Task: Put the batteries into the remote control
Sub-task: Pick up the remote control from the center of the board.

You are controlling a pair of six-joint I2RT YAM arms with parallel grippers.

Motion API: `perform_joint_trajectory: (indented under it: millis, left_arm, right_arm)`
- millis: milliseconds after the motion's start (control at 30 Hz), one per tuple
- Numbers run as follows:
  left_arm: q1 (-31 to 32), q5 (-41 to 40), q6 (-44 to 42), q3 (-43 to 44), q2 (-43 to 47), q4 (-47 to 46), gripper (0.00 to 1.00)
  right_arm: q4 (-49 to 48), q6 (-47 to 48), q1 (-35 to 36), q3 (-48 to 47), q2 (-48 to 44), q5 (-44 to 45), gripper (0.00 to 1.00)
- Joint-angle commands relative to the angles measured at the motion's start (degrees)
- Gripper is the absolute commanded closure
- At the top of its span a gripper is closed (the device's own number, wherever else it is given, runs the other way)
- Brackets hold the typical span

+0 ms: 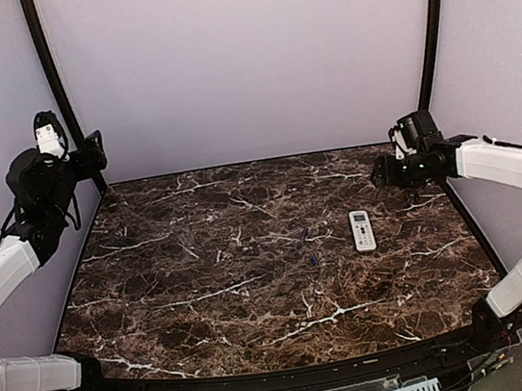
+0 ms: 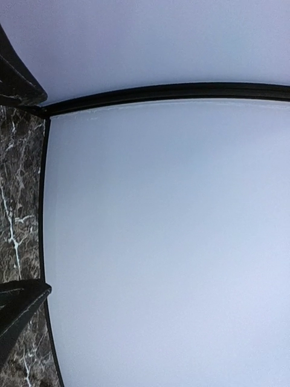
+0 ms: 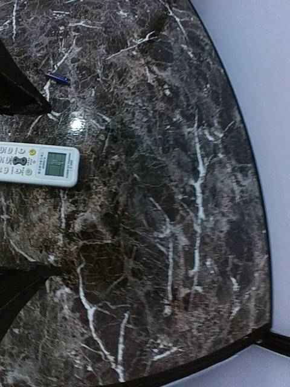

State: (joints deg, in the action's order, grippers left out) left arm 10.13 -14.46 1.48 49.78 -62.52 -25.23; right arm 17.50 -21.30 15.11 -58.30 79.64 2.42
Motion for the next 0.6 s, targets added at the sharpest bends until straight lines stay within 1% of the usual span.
perform_joint_trajectory:
  millis: [0,33,100,133,200,333,467,567]
  left_arm:
    - [0.1,11.9,9.6,0.3,2.6,13.1,0.02]
    - [0.1,12.4,11.1,-0.2,2.9,13.4,0.03]
    - [0.2,13.9,14.7,-1.2,3.0,14.3,0.05]
    - [0.2,16.2,15.8,-1.6,3.0,14.6,0.05]
    - [0.4,18.0,16.7,-2.7,2.9,15.1,0.06]
    - [0.5,19.4,16.7,-0.9,2.5,17.5,0.08]
    - [0.6,18.3,17.2,-1.4,4.0,17.9,0.09]
    - [0.7,18.8,17.6,-1.5,4.5,17.7,0.09]
  right_arm:
    - [13.9,-3.9,5.9,-3.0,5.3,5.5,0.08]
    - [14.6,-4.6,7.0,-3.6,6.7,4.8,0.02]
    - [15.7,-5.8,9.2,-4.8,9.7,4.1,0.01]
    - [16.3,-6.4,10.4,-5.7,11.4,3.7,0.01]
    - [17.8,-7.5,12.3,-7.6,15.4,3.6,0.01]
    - [20.5,-9.6,14.0,-10.7,21.7,4.4,0.01]
    - [21.0,-10.7,14.7,-11.0,24.3,6.6,0.02]
    - [21.1,-10.5,15.0,-10.7,25.3,7.1,0.08]
